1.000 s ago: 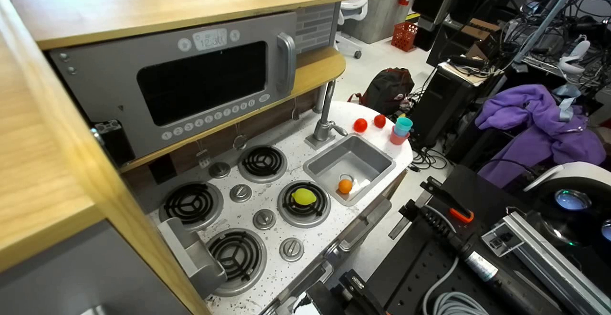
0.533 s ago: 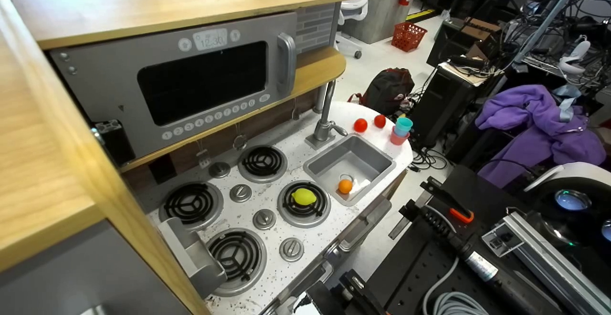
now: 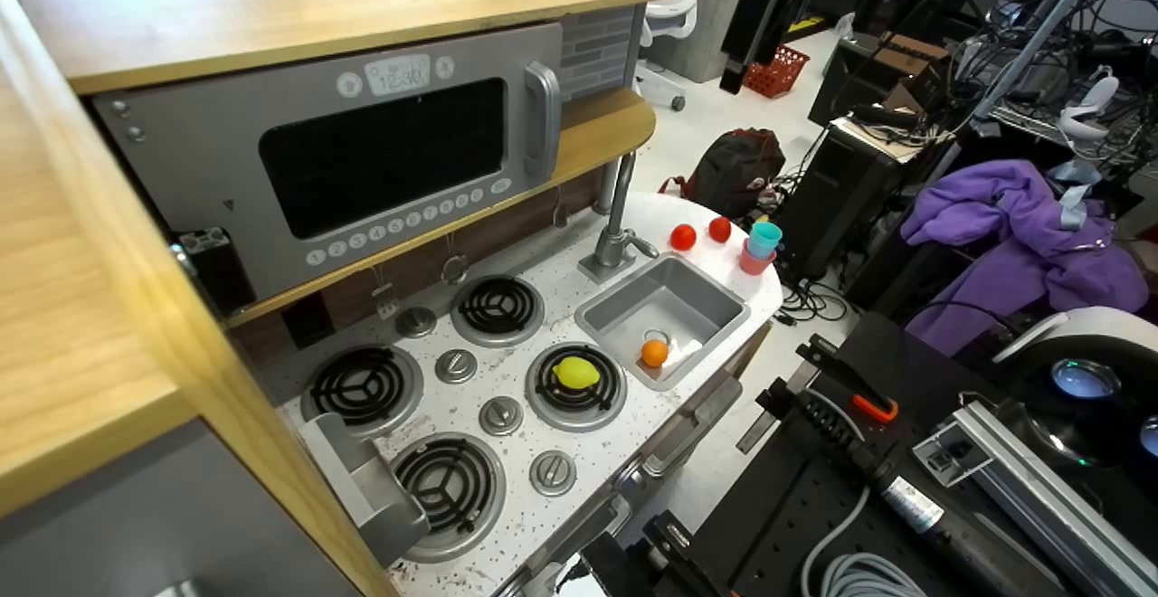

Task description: Move the red object in the sink

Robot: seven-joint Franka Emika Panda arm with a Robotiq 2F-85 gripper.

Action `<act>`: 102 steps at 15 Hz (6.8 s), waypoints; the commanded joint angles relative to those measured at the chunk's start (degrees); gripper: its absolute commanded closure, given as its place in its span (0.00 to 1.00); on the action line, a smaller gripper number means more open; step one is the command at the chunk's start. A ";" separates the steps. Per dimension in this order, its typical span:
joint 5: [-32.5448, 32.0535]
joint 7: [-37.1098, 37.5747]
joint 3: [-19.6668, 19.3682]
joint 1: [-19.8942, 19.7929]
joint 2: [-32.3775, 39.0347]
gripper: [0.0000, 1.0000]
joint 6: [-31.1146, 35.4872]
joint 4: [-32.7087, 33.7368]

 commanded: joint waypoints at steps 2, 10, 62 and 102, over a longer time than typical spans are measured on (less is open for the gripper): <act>1.08 -1.08 3.18 -5.12 11.64 0.00 -2.55 11.60; 0.29 -0.73 4.03 -11.42 21.99 0.00 -5.41 22.03; -9.36 0.72 3.02 -9.17 65.67 0.58 -10.39 65.12; -9.89 0.15 6.93 -9.19 33.02 0.75 15.22 7.38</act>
